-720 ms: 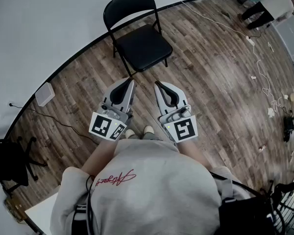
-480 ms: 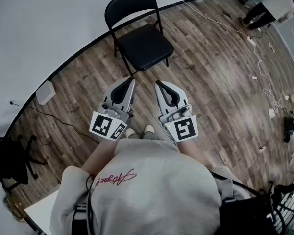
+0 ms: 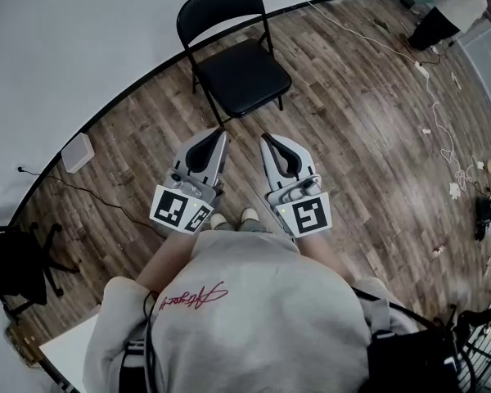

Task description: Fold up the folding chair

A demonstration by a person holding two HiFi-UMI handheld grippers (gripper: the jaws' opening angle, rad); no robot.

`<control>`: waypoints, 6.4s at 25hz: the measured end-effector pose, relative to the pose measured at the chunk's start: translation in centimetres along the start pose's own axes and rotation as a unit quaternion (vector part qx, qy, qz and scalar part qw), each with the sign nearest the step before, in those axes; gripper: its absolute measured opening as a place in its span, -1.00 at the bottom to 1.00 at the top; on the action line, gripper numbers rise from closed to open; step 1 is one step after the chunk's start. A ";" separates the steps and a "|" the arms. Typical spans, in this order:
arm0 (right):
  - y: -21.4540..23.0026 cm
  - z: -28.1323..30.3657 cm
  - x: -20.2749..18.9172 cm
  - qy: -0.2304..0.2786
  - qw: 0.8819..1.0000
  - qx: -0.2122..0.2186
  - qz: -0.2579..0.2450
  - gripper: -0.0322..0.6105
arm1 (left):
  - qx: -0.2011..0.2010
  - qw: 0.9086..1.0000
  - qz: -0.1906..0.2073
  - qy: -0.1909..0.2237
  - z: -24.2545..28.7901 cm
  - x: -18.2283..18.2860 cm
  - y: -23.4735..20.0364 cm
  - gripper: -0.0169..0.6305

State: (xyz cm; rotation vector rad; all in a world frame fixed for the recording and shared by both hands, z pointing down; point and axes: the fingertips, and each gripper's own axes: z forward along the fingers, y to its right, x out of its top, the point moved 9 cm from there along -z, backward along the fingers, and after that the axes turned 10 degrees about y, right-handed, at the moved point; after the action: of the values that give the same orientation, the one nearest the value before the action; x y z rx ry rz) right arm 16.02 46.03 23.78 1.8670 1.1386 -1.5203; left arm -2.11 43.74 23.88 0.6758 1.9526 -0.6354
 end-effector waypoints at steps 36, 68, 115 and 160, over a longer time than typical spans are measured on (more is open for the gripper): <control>10.0 14.4 -9.4 -0.005 0.999 0.051 -0.010 -0.84 | 0.076 0.997 0.022 -0.011 10.4 -5.4 -14.8 -0.90; 17.7 25.2 -30.3 -0.215 0.975 -0.049 0.038 -0.84 | 0.243 0.908 -0.087 -0.330 13.3 -31.6 -49.0 -0.05; 16.6 6.8 -63.7 -0.111 0.640 -0.185 0.737 -0.15 | 0.086 0.961 -0.110 -0.239 17.0 -38.6 -53.5 -0.90; 26.4 53.2 -43.7 -0.270 0.605 -0.387 0.642 -0.39 | -0.027 0.970 -0.142 -0.196 27.5 -28.9 -69.1 -0.90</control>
State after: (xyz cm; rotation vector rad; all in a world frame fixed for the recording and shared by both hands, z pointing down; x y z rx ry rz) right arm 6.42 -23.14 47.21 0.9121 -0.0737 -0.4312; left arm -20.94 -29.75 48.72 0.2109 1.6964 -0.8191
